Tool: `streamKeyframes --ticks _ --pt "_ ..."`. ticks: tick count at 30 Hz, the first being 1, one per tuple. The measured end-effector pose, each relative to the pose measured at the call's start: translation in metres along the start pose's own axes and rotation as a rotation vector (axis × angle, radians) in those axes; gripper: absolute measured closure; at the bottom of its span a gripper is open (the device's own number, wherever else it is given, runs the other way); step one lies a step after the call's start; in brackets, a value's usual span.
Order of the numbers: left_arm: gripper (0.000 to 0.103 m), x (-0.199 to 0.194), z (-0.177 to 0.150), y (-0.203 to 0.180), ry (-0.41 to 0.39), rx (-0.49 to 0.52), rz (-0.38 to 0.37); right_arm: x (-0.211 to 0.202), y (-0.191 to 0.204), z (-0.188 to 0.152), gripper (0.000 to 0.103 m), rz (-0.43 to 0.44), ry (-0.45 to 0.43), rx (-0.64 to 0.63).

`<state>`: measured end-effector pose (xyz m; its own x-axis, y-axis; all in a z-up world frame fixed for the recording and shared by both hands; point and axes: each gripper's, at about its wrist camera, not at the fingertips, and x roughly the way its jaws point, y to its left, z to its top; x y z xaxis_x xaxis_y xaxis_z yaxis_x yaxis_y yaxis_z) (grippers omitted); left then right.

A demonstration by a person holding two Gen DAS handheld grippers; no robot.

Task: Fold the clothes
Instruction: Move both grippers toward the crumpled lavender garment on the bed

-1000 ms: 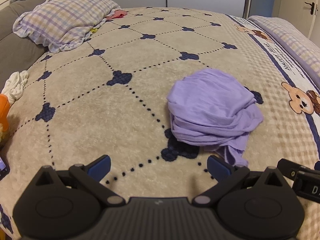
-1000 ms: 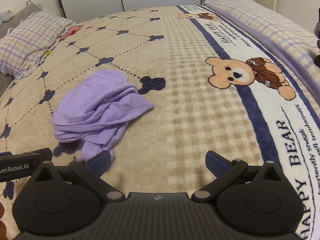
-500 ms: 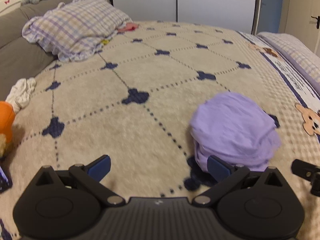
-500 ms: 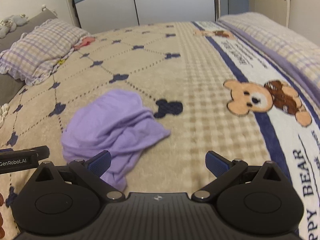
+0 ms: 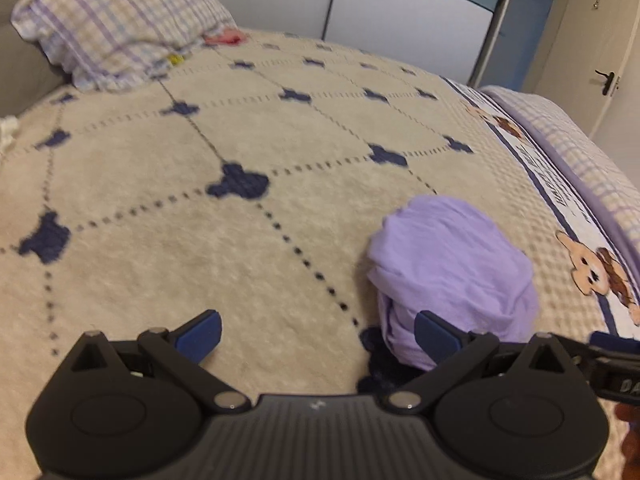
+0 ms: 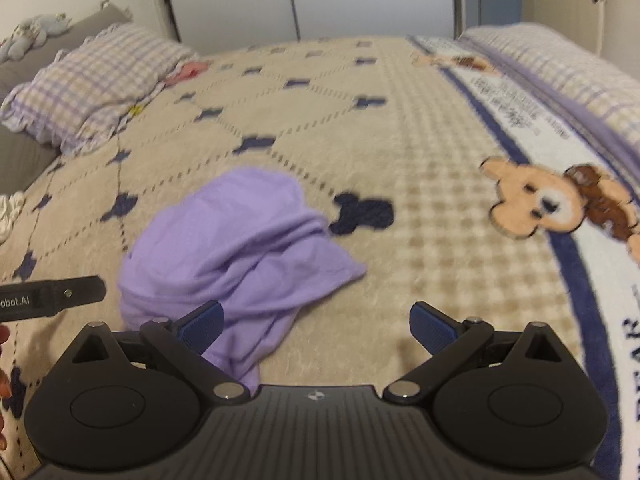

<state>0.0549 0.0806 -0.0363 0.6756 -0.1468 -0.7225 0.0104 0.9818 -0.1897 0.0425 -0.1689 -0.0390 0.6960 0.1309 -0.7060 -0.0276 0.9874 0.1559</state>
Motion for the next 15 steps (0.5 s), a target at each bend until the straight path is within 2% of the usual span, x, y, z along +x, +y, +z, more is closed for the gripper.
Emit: streamKeyframes --ticks 2,5,11,15 --pt "0.0 0.003 -0.002 -0.001 0.008 0.023 -0.001 0.005 0.0 -0.002 0.011 0.018 0.035 -0.001" --pt "0.0 0.009 -0.005 -0.004 0.033 0.062 0.002 0.012 0.001 -0.006 0.014 0.013 0.083 -0.008" --pt "0.0 0.021 -0.012 -0.001 0.096 0.075 0.0 0.023 -0.003 -0.013 0.013 -0.001 0.149 0.002" --pt "0.0 0.026 -0.021 -0.009 0.097 0.158 0.033 0.026 0.001 -0.018 0.01 -0.01 0.153 -0.044"
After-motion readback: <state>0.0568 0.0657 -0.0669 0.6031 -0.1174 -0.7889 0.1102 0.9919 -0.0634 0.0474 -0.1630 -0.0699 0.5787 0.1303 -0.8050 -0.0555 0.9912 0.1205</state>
